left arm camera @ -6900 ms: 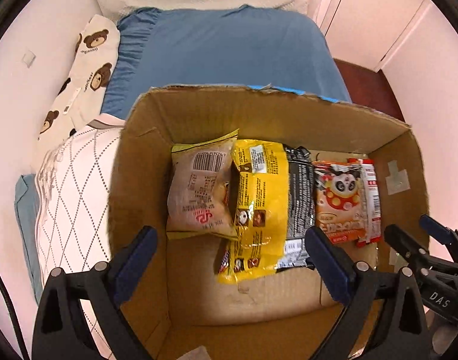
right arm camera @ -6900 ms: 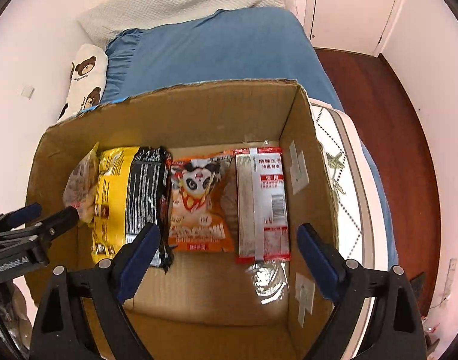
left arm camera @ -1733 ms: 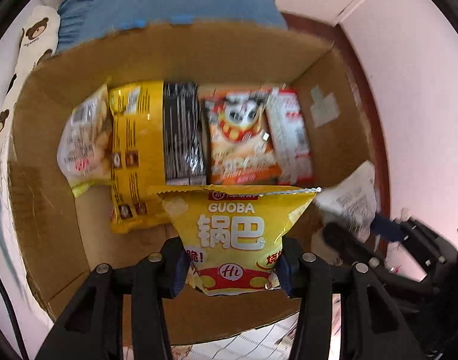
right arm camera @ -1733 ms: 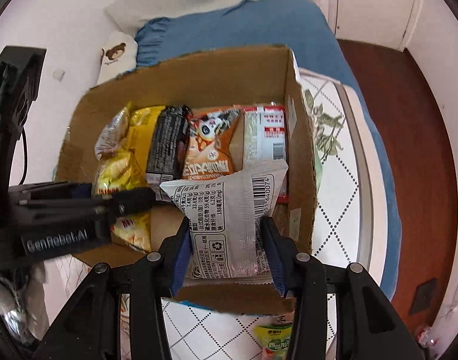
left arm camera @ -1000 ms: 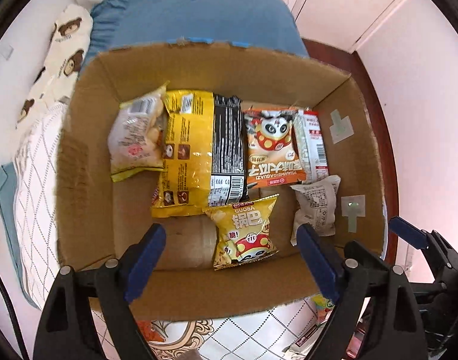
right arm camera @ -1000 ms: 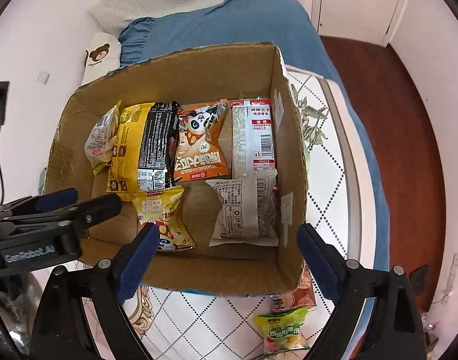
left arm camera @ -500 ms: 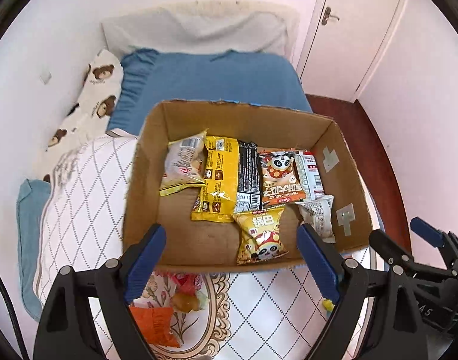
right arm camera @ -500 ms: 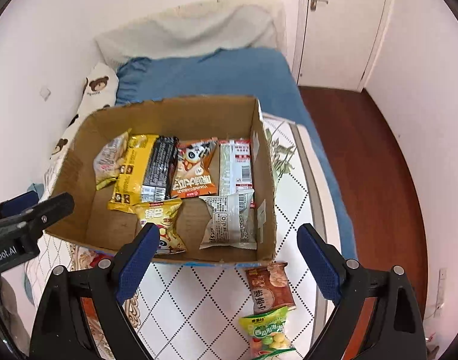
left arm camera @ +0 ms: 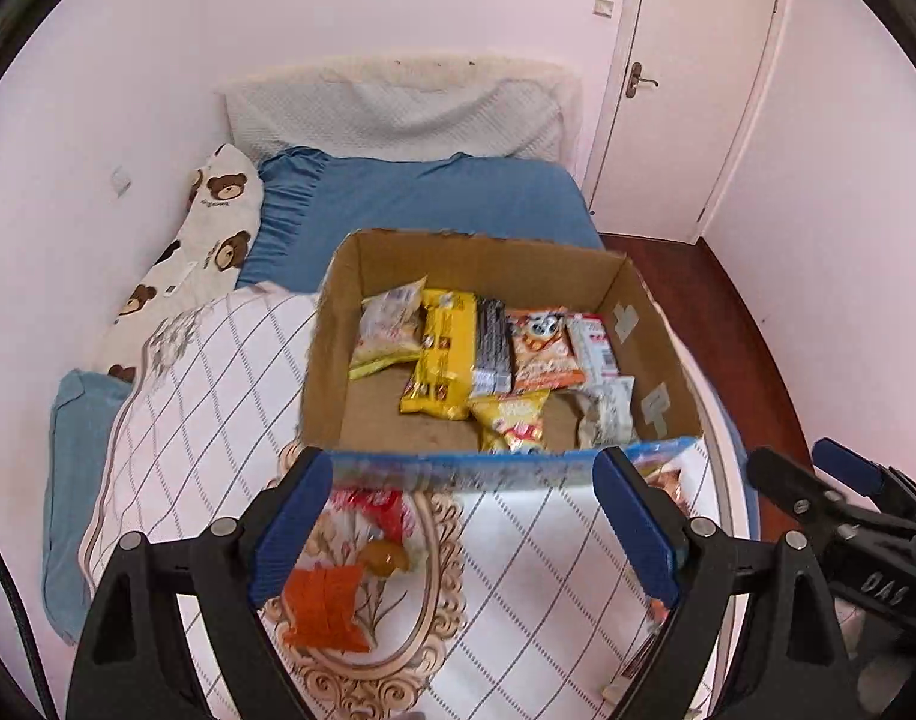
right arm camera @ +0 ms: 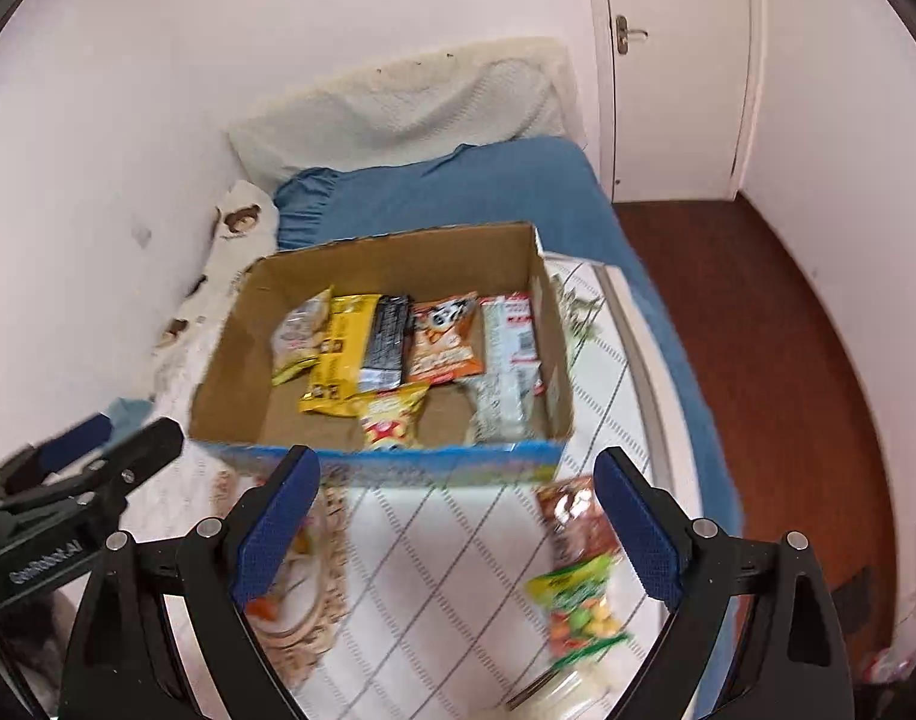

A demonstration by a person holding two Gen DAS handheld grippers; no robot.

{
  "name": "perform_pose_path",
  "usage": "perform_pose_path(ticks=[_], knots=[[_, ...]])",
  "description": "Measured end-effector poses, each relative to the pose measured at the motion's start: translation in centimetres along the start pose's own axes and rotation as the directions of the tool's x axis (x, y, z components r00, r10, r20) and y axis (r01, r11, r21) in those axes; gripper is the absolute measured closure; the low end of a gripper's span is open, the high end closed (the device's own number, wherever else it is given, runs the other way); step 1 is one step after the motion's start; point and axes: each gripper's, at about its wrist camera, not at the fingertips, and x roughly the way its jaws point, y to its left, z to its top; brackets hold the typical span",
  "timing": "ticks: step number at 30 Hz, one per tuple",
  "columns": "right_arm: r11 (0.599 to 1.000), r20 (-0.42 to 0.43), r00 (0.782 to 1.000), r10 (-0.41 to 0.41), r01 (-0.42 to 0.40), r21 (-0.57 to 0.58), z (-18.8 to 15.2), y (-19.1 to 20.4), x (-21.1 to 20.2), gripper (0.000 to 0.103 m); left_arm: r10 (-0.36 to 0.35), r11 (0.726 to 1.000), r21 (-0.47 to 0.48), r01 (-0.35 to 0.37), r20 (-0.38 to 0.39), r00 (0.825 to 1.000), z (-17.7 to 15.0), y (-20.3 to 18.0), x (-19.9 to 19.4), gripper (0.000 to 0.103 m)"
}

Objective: Organize snacks
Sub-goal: 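Grasp the orange bag with left tool while right tool grasps watermelon candy bag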

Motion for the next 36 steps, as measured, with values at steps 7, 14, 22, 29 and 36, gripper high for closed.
perform_pose_path(ticks=[7, 14, 22, 29, 36], knots=[[0.991, -0.095, 0.995, 0.001, 0.011, 0.132, -5.2, -4.1, 2.0, 0.008, 0.05, 0.997, -0.046, -0.056, -0.123, 0.991, -6.3, 3.7, 2.4, 0.014], [0.982, -0.31, 0.94, -0.145, 0.174, 0.069, -10.8, -7.7, 11.4, 0.008, 0.132, 0.984, -0.076, -0.162, -0.304, 0.943, -12.9, 7.8, 8.4, 0.014], [0.98, -0.408, 0.893, -0.19, 0.2, -0.019, -13.5, -7.8, 17.8, 0.028, 0.133, 0.972, -0.117, -0.203, -0.435, 0.89, -16.4, 11.3, 12.0, 0.014], [0.994, -0.419, 0.903, -0.097, 0.109, 0.005, -14.9, -4.9, 17.4, 0.045, -0.03, 0.944, -0.299, -0.143, -0.508, 0.861, -15.8, 14.5, 15.4, 0.014], [0.999, -0.476, 0.879, -0.011, 0.028, 0.028, -16.3, -1.7, 17.4, 0.043, -0.018, 0.952, -0.273, -0.139, -0.503, 0.864, -15.1, 14.2, 18.5, 0.049]])
